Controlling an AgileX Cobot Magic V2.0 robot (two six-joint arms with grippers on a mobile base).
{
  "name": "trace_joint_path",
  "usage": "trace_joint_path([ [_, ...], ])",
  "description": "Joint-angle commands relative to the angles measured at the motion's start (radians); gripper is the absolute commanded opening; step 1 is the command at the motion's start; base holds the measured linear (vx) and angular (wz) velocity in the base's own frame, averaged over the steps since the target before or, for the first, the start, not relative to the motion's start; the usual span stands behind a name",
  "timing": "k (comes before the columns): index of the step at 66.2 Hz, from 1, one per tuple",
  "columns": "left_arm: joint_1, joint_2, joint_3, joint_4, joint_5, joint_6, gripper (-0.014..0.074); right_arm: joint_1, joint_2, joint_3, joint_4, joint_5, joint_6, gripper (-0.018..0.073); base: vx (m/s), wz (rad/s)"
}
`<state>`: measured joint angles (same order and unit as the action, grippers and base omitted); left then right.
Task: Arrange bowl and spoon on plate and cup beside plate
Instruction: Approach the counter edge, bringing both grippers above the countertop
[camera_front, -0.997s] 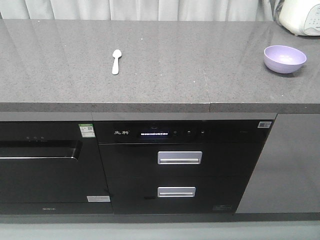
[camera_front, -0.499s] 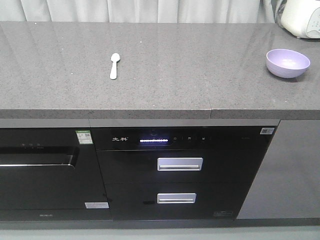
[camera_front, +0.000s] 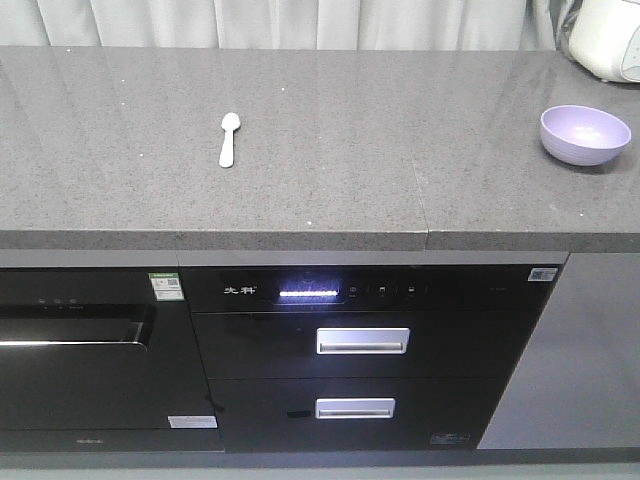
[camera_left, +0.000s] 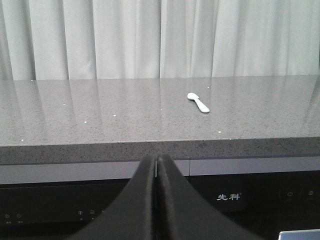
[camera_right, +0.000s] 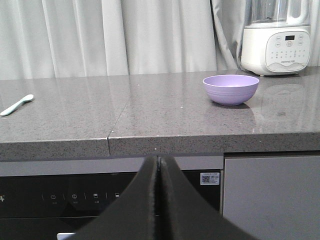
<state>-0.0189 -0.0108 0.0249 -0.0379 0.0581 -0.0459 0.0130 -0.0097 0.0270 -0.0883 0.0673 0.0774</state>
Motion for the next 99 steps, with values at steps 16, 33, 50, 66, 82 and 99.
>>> trace_joint_path([
  [16,0.000,0.004,0.030,-0.001,-0.068,-0.005,-0.0006,-0.006,0.006,0.016,-0.011,-0.076,-0.009,-0.0005,0.04,0.01],
  [33,0.000,0.004,0.030,-0.001,-0.068,-0.005,-0.0006,-0.006,0.006,0.016,-0.011,-0.076,-0.009,-0.0005,0.04,0.00],
  [50,0.000,0.004,0.030,-0.001,-0.068,-0.005,-0.0006,-0.006,0.006,0.016,-0.011,-0.076,-0.009,-0.0005,0.04,0.00],
  [66,0.000,0.004,0.030,-0.001,-0.068,-0.005,-0.0006,-0.006,0.006,0.016,-0.011,-0.076,-0.009,-0.0005,0.03,0.00],
  [82,0.000,0.004,0.030,-0.001,-0.068,-0.005,-0.0006,-0.006,0.006,0.016,-0.011,-0.076,-0.009,-0.0005,0.03,0.01],
  [99,0.000,0.004,0.030,-0.001,-0.068,-0.005,-0.0006,-0.006,0.006,0.016,-0.011,-0.076,-0.009,-0.0005,0.03,0.01],
])
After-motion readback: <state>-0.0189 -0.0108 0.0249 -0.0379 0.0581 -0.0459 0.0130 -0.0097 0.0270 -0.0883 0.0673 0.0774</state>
